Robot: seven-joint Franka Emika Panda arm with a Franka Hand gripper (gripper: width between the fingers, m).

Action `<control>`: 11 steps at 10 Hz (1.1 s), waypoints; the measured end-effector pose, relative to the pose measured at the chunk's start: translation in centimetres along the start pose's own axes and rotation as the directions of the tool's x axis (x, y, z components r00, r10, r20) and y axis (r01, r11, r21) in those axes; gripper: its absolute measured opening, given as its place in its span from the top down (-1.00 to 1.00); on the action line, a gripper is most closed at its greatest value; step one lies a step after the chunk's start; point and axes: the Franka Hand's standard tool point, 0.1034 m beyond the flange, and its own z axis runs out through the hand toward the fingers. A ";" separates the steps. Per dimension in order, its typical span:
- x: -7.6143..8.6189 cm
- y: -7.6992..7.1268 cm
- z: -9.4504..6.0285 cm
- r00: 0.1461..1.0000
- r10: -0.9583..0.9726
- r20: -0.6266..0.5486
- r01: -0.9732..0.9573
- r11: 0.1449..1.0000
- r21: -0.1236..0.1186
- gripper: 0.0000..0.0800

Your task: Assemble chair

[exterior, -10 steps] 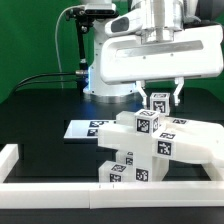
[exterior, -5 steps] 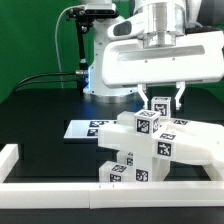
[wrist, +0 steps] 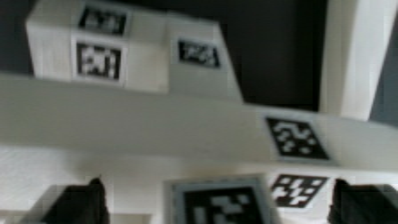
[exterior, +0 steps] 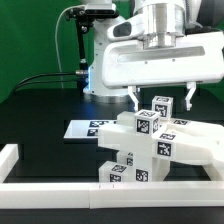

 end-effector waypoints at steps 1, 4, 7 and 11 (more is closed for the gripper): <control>1.2 -0.4 -0.7 1.000 0.018 0.012 -0.018 1.000 0.013 -0.60; 0.9 -0.6 -0.4 0.976 0.065 0.206 -0.071 0.997 0.022 -0.62; 1.0 0.2 -0.1 0.973 0.083 0.214 -0.089 0.996 0.021 -0.62; 1.7 1.5 1.2 0.948 0.167 0.272 -0.163 0.986 -0.036 -0.62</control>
Offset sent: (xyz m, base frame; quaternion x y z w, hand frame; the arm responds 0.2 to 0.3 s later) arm -0.0020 0.0002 -0.0098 -0.0375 -0.2017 0.0484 0.9775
